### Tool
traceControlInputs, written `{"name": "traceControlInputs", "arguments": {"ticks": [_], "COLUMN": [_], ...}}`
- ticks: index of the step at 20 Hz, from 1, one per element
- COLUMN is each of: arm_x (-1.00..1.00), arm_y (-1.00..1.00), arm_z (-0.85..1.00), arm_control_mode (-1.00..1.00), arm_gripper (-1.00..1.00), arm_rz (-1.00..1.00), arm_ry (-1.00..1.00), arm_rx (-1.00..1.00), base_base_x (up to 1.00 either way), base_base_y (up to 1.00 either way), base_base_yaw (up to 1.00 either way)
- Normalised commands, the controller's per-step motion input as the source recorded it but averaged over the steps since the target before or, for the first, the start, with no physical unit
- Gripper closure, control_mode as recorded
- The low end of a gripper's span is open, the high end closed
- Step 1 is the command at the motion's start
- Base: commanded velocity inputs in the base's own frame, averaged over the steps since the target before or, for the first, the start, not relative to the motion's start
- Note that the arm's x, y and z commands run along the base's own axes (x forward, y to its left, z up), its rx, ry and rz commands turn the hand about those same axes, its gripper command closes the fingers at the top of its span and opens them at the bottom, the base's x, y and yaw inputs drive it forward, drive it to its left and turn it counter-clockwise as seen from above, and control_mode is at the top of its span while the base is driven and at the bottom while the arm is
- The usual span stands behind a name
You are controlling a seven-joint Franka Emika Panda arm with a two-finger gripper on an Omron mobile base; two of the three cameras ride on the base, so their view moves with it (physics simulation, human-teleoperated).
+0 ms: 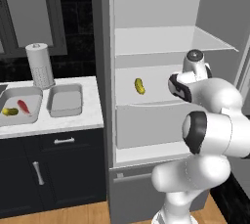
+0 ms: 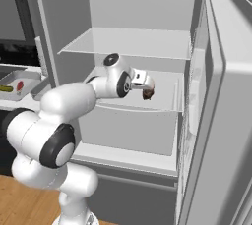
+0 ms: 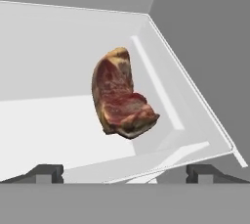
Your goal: Place one cucumber and one steak in each tupperware on the nearby counter, to pack two identical lunches.
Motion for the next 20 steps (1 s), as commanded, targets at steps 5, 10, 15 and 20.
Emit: {"name": "traceControlInputs", "arguments": {"ticks": [5, 10, 15, 20], "arm_x": [0.16, 0.11, 0.10, 0.10], "arm_y": [-0.11, 0.00, 0.00, -0.06], "arm_z": [-0.06, -0.09, -0.14, -0.14], "arm_control_mode": [-1.00, -1.00, -1.00, -1.00], "arm_gripper": [-1.00, -1.00, -1.00, -1.00], "arm_rz": [0.00, 0.00, 0.00, 0.00], "arm_ry": [0.02, 0.00, 0.00, 0.00], "arm_rx": [0.00, 0.00, 0.00, 0.00], "base_base_x": [0.00, 0.00, 0.00, 0.00], "base_base_y": [0.00, 0.00, 0.00, 0.00], "base_base_yaw": [0.00, 0.00, 0.00, 0.00]}}
